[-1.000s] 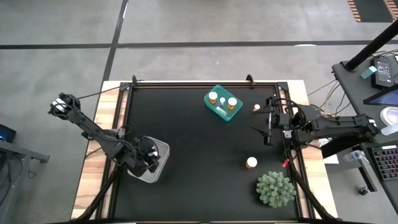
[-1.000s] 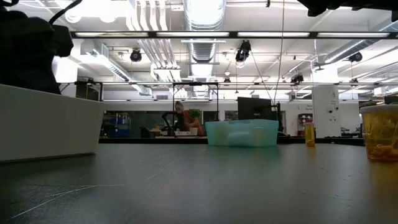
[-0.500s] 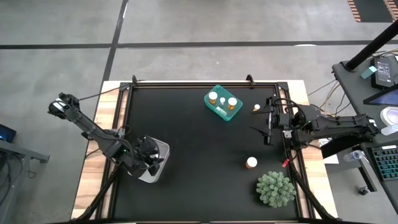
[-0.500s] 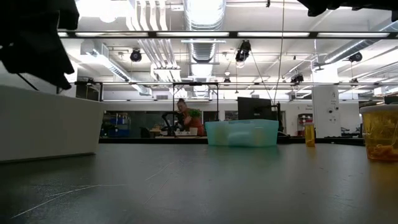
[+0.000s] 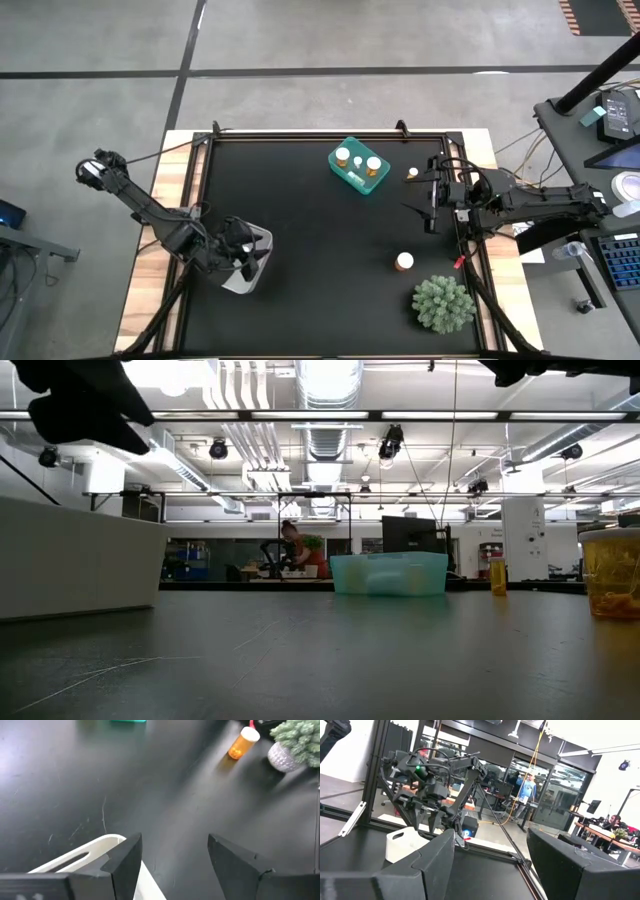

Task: Pick and place medicine bottles into bin by pill shape (circle, oval)
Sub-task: Put the orange tablet bottle into the gray bin

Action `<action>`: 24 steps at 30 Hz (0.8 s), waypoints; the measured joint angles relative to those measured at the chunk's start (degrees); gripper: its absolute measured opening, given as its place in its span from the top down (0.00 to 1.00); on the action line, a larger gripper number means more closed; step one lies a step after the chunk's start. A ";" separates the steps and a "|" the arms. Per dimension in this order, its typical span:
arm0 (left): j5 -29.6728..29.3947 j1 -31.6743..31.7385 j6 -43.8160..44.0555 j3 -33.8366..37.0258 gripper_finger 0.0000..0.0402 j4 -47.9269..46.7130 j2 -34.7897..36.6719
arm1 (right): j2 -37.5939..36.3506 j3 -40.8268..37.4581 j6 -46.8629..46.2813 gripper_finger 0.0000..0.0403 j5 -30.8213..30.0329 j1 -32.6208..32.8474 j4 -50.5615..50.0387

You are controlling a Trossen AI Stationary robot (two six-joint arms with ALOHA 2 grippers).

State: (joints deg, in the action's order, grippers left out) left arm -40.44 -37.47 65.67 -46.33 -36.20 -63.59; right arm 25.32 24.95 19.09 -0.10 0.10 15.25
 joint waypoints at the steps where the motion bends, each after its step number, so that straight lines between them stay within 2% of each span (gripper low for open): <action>1: -0.26 0.00 -0.48 -0.07 0.48 0.37 0.00 | -0.02 0.00 0.00 0.40 0.00 -0.02 0.02; 17: -1.69 2.15 -13.59 -0.10 0.48 13.78 0.00 | -0.01 0.00 0.00 0.40 0.00 -0.01 0.00; 24: -1.92 4.05 -21.01 -0.09 0.48 22.39 0.00 | 0.00 0.00 0.00 0.40 0.00 -0.02 0.00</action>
State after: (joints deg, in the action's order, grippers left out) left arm -42.36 -33.43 44.66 -46.42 -13.81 -63.59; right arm 25.32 24.95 19.09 -0.10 0.08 15.25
